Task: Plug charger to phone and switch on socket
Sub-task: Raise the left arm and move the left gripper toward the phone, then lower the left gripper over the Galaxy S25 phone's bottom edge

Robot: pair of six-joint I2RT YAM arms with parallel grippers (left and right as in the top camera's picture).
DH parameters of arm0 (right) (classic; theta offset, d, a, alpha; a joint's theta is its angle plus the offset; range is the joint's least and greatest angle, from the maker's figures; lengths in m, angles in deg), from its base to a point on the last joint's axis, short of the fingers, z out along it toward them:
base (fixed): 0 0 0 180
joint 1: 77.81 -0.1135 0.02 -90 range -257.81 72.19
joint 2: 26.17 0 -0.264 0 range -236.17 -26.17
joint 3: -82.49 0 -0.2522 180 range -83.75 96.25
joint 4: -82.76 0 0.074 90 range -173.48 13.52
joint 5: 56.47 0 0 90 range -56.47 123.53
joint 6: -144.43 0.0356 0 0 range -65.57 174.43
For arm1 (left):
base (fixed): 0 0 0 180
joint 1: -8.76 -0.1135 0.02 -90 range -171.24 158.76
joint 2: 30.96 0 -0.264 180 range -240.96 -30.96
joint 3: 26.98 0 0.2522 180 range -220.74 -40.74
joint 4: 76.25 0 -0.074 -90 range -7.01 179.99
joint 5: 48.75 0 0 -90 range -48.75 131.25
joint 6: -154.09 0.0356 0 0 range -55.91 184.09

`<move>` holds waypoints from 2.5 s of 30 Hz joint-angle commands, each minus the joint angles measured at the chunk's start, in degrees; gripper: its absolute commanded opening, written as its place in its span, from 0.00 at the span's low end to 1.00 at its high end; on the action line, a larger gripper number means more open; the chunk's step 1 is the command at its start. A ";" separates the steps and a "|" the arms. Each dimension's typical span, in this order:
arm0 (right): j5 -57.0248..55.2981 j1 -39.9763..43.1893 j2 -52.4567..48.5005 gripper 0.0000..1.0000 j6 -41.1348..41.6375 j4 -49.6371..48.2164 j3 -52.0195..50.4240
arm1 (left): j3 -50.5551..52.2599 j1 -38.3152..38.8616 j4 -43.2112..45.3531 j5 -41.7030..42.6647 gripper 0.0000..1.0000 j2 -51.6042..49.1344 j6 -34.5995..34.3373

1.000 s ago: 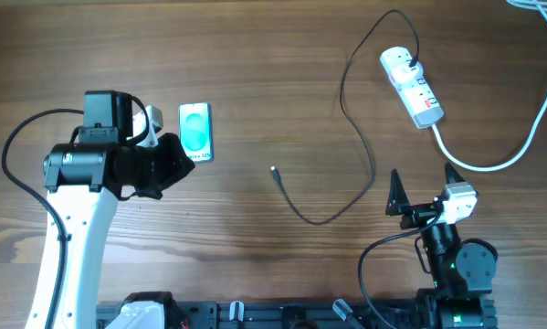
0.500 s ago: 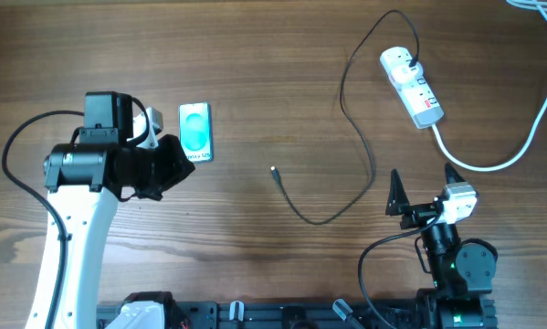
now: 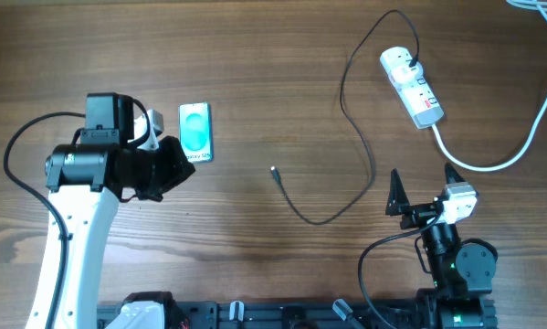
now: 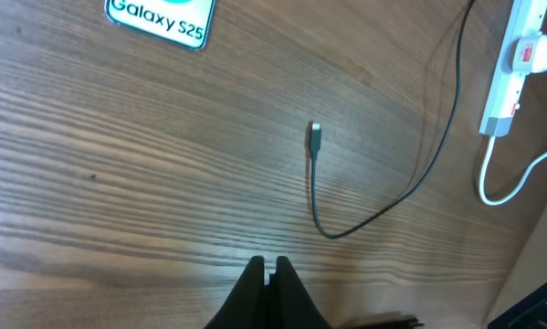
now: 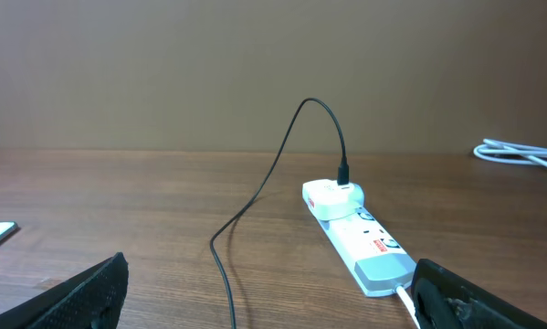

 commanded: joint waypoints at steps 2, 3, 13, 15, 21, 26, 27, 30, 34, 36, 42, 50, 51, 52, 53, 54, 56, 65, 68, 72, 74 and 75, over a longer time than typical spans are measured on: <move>0.00 0.24 0.28 1.00 -0.48 -0.35 -0.04 | 0.63 0.26 -1.60 -0.59 0.04 -0.35 0.09; 0.00 0.24 0.28 1.00 -0.46 -0.33 -0.04 | 0.63 0.26 -1.95 -0.63 0.04 -0.35 0.09; 0.02 0.24 0.28 1.00 -0.46 -0.33 -0.04 | 0.74 1.99 -2.67 -10.10 0.04 -0.35 -6.01; 0.02 0.24 0.28 1.00 -0.46 -0.35 -0.04 | 0.74 2.78 -2.64 -12.61 0.04 -0.35 -8.63; 0.00 0.24 0.31 1.00 -0.46 -0.33 -0.04 | 0.74 7.21 -1.90 -17.84 0.16 -1.84 -10.54; 0.02 0.24 0.28 1.00 -0.48 -0.33 -0.04 | 0.74 9.66 -0.94 -18.25 0.35 -6.10 -10.51; 0.02 0.24 0.28 1.00 -0.48 -0.35 -0.04 | 0.74 9.81 -0.74 -18.23 0.40 -7.19 -10.51; 0.02 0.24 0.28 1.00 -0.48 -0.33 -0.04 | 0.74 9.90 -0.55 -18.23 0.45 -10.84 -10.73; 0.00 0.24 0.31 1.00 -0.46 -0.33 -0.04 | 0.74 9.90 -0.07 -18.21 0.67 -15.80 -10.73; 0.02 0.24 0.28 1.00 -0.46 -0.33 -0.04 | 0.74 9.90 0.20 -18.21 0.75 -17.94 -10.69; 0.02 0.24 0.28 1.00 -0.48 -0.33 -0.04 | 0.74 9.90 1.60 -18.23 0.86 -21.42 -10.67; 0.02 0.24 0.28 1.00 -0.46 -0.33 -0.04 | 0.74 9.90 3.91 -19.32 1.00 -21.77 -10.71; 0.02 0.24 0.28 1.00 -0.46 -0.33 -0.04 | 0.74 9.90 4.15 -19.76 1.00 -21.77 -10.69; 0.00 0.24 0.28 1.00 -0.46 -0.33 -0.04 | 0.74 9.90 4.55 -20.17 1.00 -21.77 -10.69; 0.02 0.24 0.28 1.00 -0.46 -0.33 -0.04 | 0.74 9.90 5.03 -20.61 1.00 -21.77 -10.69; 0.02 0.24 0.28 1.00 -0.46 -0.33 -0.04 | 0.74 9.90 5.46 -20.83 1.00 -21.77 -10.67; 0.02 0.24 0.28 1.00 -0.46 -0.35 -0.04 | 0.74 9.90 6.49 -20.98 1.00 -21.77 -10.67; 0.02 0.24 0.28 1.00 -0.48 -0.33 -0.04 | 0.74 9.90 11.63 -22.10 1.00 -21.77 -10.01; 0.02 0.24 0.28 1.00 -0.48 -0.33 -0.04 | 0.74 9.90 12.02 -22.25 1.00 -21.90 -10.03; 0.02 0.24 0.28 1.00 -0.46 -0.33 -0.04 | 0.76 9.90 11.82 -22.25 1.00 -22.97 -10.03; 0.00 0.24 0.28 1.00 -0.46 -0.35 -0.04 | 0.76 9.90 11.82 -22.27 1.00 -24.20 -10.03; 0.02 0.24 0.28 1.00 -0.46 -0.35 -0.04 | 0.76 9.90 11.82 -22.29 1.00 -24.83 -10.01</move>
